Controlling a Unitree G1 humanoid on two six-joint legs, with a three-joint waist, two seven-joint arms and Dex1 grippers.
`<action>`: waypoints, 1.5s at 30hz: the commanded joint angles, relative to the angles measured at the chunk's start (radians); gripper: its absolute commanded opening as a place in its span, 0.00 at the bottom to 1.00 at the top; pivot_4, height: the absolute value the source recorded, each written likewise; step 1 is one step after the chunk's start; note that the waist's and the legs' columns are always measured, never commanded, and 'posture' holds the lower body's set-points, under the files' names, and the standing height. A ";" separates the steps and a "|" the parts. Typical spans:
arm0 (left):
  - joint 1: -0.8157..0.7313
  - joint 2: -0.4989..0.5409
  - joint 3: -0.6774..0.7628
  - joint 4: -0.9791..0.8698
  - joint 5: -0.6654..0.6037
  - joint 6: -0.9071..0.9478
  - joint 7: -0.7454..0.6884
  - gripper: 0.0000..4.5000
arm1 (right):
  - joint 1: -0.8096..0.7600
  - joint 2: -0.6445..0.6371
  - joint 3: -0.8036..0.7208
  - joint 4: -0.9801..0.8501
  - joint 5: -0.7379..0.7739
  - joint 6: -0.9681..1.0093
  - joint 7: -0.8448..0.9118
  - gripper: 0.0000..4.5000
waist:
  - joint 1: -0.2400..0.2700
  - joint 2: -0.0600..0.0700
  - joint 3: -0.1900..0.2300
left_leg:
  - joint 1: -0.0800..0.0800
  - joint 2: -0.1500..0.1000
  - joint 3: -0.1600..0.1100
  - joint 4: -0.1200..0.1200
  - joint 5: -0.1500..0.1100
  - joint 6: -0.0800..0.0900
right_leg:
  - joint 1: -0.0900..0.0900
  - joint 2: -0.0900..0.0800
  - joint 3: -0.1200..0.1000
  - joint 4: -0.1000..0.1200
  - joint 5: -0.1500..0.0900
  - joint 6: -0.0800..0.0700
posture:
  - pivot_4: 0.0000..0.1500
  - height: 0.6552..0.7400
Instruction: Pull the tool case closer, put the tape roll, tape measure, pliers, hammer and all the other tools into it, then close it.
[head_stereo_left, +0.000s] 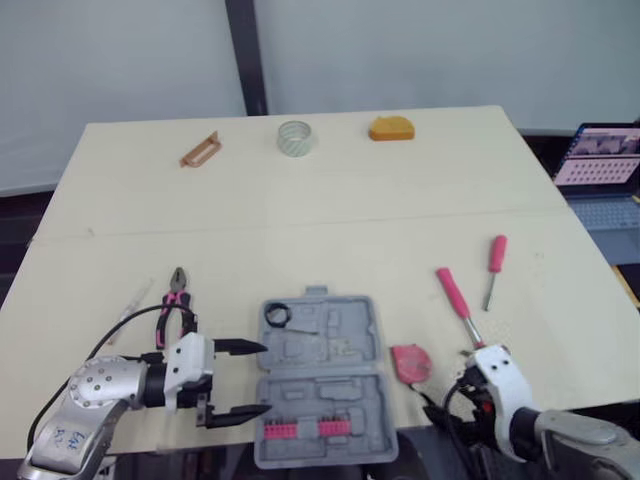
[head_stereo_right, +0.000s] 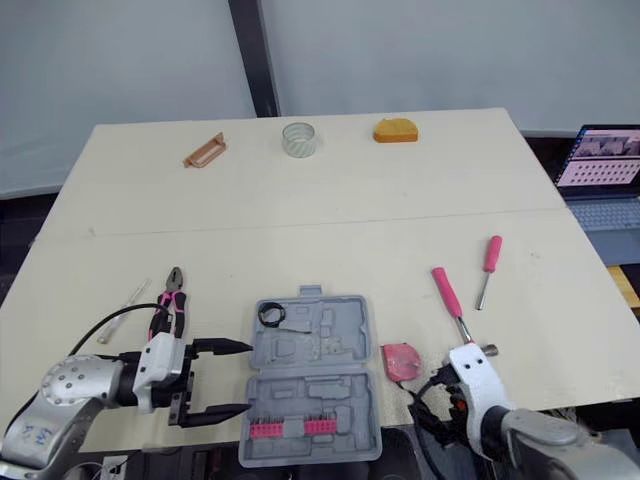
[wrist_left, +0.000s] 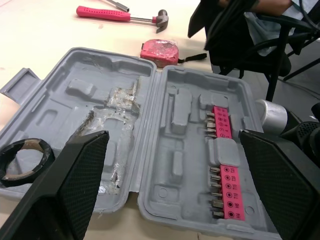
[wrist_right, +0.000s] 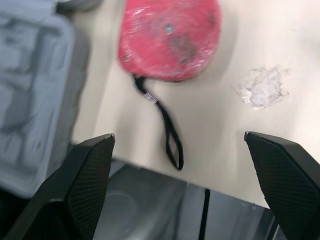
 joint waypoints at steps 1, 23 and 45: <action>-0.003 0.000 0.003 -0.009 0.000 0.006 0.014 1.00 | 0.025 -0.139 -0.044 0.008 0.014 -0.202 0.182 0.98 | 0.004 0.000 0.000 | 0.000 0.000 0.000 0.000 0.000 0.000 | 0.000 0.000 0.000 0.000 0.000 0.000 | 1.00 1.00; 0.062 0.002 0.069 -0.083 -0.081 0.034 0.014 1.00 | -0.293 -0.314 0.333 0.747 -0.367 -1.395 0.697 0.98 | 0.008 -0.003 0.001 | 0.001 0.000 0.000 0.003 0.000 0.001 | 0.004 0.000 -0.001 -0.002 0.001 0.001 | 1.00 1.00; 0.131 0.006 0.119 -0.130 -0.079 0.032 0.019 1.00 | -0.397 -0.223 0.474 0.961 -0.498 -1.571 0.675 0.98 | 0.008 -0.003 0.001 | 0.001 0.000 0.000 0.003 0.000 0.001 | 0.004 0.000 -0.002 -0.002 0.001 0.001 | 1.00 1.00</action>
